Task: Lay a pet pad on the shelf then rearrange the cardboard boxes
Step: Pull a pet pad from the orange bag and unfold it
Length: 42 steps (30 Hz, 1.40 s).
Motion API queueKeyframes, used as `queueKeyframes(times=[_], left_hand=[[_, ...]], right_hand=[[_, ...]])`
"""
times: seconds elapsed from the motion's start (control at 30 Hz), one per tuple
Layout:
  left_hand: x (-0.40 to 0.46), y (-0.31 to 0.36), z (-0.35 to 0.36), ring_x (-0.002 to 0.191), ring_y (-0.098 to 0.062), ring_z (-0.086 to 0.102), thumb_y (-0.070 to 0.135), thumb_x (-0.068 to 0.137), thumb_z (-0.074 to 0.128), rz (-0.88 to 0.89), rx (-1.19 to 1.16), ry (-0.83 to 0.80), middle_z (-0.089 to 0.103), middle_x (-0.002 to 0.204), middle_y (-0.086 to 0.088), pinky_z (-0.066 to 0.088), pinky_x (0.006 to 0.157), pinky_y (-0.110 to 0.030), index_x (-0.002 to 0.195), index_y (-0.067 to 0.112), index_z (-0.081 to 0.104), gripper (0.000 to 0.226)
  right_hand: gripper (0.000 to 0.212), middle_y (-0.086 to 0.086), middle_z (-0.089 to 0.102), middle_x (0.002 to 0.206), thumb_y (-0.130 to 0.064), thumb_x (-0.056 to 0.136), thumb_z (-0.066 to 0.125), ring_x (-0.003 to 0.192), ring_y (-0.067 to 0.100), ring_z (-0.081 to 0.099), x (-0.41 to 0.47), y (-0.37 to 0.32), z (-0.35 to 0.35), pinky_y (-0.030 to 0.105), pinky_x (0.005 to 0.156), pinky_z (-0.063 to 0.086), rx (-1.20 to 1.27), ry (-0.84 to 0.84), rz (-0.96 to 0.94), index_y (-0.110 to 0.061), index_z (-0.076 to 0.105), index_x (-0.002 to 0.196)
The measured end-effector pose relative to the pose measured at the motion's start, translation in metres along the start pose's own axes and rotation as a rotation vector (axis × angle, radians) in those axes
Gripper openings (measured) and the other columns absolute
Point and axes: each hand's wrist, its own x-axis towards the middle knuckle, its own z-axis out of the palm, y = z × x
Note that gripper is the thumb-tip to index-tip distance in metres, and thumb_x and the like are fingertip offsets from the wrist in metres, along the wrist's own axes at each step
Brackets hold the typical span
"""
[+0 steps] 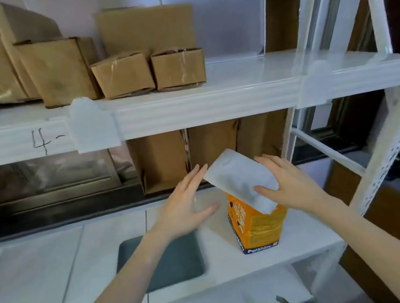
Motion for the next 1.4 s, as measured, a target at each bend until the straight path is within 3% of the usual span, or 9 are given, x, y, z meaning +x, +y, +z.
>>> queueKeyframes(times=[0.13,0.4,0.67,0.87,1.0,1.13,1.23,1.33,1.4], left_hand=[[0.04,-0.012,0.029,0.144,-0.006,0.013,0.056,0.082,0.057,-0.045,0.039,-0.025,0.008,0.158,0.016,0.021,0.114,-0.03,0.147,0.042,0.007,0.083],[0.102,-0.044,0.073,0.145,-0.01,0.011,0.059,0.08,0.058,-0.162,0.02,-0.078,0.006,0.159,0.014,0.018,0.118,-0.04,0.146,0.046,0.006,0.084],[0.132,-0.067,0.098,0.147,-0.014,0.003,0.063,0.076,0.06,-0.384,-0.153,-0.181,0.002,0.159,0.011,0.02,0.115,-0.05,0.145,0.044,0.0,0.094],[0.141,-0.069,0.102,0.14,-0.023,0.026,0.053,0.077,0.066,-0.467,-0.183,-0.091,0.019,0.155,0.001,0.031,0.106,-0.04,0.147,0.035,0.01,0.091],[0.139,-0.064,0.095,0.121,-0.017,0.044,0.034,0.083,0.067,-0.431,-0.14,0.038,0.038,0.141,-0.005,0.033,0.094,-0.023,0.144,0.021,0.026,0.074],[0.13,-0.056,0.08,0.102,-0.013,0.047,0.031,0.081,0.069,-0.396,-0.08,0.149,0.048,0.123,-0.002,0.035,0.085,-0.02,0.132,0.017,0.048,0.056],[0.115,-0.047,0.064,0.088,-0.013,0.049,0.031,0.081,0.07,-0.347,-0.076,0.195,0.053,0.104,0.002,0.036,0.067,-0.015,0.117,0.015,0.058,0.041],[0.094,-0.038,0.044,0.077,-0.01,0.054,0.032,0.084,0.067,-0.315,-0.095,0.198,0.059,0.092,0.006,0.042,0.063,-0.016,0.102,0.019,0.057,0.024],[0.076,-0.032,0.03,0.072,-0.011,0.058,0.034,0.086,0.064,-0.314,-0.097,0.196,0.063,0.087,0.002,0.05,0.066,-0.03,0.097,0.017,0.056,0.022]], right_hand=[[0.068,-0.001,0.031,0.151,-0.046,0.084,0.056,0.141,0.023,0.024,0.028,0.028,0.021,0.047,0.11,0.03,0.022,-0.055,0.017,-0.027,0.027,0.143],[0.071,0.001,0.033,0.15,-0.051,0.083,0.056,0.141,0.023,0.023,0.074,0.075,0.056,0.048,0.109,0.03,0.027,-0.13,0.054,-0.026,0.027,0.142],[0.076,0.005,0.036,0.146,-0.056,0.08,0.058,0.136,0.029,0.028,0.098,0.087,0.08,0.046,0.109,0.028,0.08,-0.263,0.168,-0.024,0.026,0.141],[0.076,0.008,0.041,0.142,-0.042,0.081,0.064,0.134,0.032,0.032,0.103,0.085,0.086,0.047,0.107,0.029,0.073,-0.264,0.178,-0.023,0.022,0.142],[0.065,0.01,0.041,0.142,-0.022,0.082,0.065,0.13,0.03,0.038,0.101,0.082,0.081,0.036,0.102,0.034,0.115,-0.157,0.161,-0.015,0.033,0.138],[0.039,0.011,0.058,0.122,-0.016,0.083,0.062,0.115,0.027,0.052,0.096,0.075,0.074,0.034,0.095,0.04,0.144,-0.085,0.097,-0.01,0.054,0.121],[0.024,0.011,0.062,0.109,-0.016,0.086,0.06,0.108,0.027,0.054,0.088,0.065,0.063,0.034,0.09,0.041,0.147,-0.028,0.041,-0.004,0.062,0.106],[0.02,0.011,0.059,0.08,-0.016,0.089,0.056,0.086,0.027,0.056,0.076,0.047,0.051,0.029,0.072,0.035,0.175,0.029,0.005,0.003,0.06,0.084],[0.023,0.002,0.048,0.063,-0.017,0.093,0.05,0.068,0.022,0.049,0.064,0.03,0.041,0.023,0.057,0.031,0.192,0.024,-0.018,-0.002,0.049,0.076]])
